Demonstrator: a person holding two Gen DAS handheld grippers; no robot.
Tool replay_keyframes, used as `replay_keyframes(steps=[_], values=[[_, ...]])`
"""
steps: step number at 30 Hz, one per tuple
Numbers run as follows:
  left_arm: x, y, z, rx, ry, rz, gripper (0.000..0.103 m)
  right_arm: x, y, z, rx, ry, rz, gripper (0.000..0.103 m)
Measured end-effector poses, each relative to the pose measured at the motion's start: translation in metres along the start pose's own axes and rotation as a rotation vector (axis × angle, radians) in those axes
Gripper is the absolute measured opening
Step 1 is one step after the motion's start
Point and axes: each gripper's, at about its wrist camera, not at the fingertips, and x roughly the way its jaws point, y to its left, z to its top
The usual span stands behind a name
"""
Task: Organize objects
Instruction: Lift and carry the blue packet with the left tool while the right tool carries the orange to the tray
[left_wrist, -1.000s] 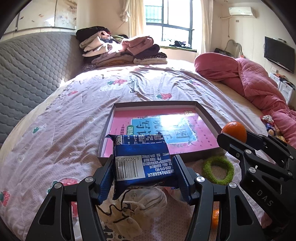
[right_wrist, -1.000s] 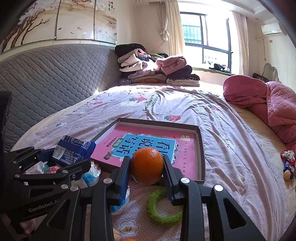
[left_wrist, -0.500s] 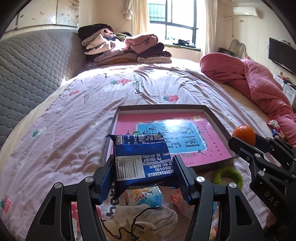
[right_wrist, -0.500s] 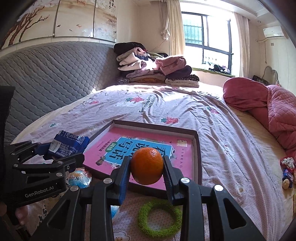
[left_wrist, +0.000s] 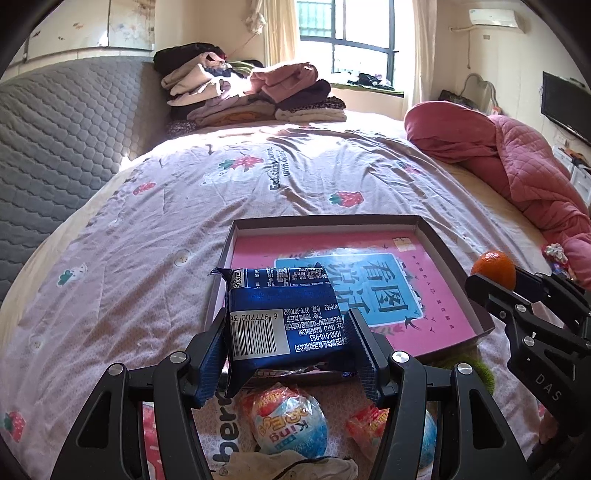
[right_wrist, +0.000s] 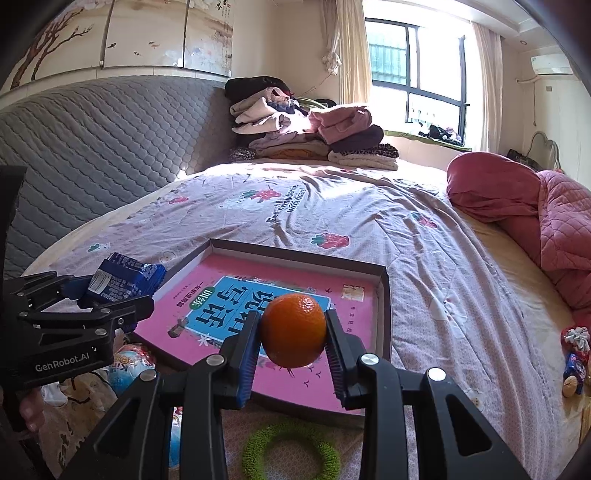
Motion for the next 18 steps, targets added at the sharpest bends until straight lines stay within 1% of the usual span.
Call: replay_keyframes(steps=[3, 6, 8, 10, 13, 18], values=[[0.006, -0.005, 0.006, 0.003, 0.013, -0.011, 0.063, 0.008, -0.001, 0.001, -0.011, 0.01, 0.004, 0.034], [0.016, -0.013, 0.011, 0.031, 0.014, 0.013, 0.063, 0.017, -0.002, 0.001, -0.011, 0.023, 0.018, 0.034], [0.023, -0.016, 0.013, 0.036, 0.023, 0.012, 0.063, 0.023, -0.003, 0.0, -0.012, 0.036, 0.018, 0.034], [0.032, -0.019, 0.015, 0.036, 0.044, 0.014, 0.063, 0.03, -0.003, -0.002, -0.021, 0.055, 0.014, 0.034], [0.047, -0.021, 0.016, 0.024, 0.094, -0.011, 0.063, 0.041, -0.005, -0.004, -0.02, 0.082, 0.01, 0.034], [0.065, -0.028, 0.017, 0.049, 0.135, -0.006, 0.063, 0.057, -0.009, -0.009, -0.025, 0.125, 0.001, 0.034]])
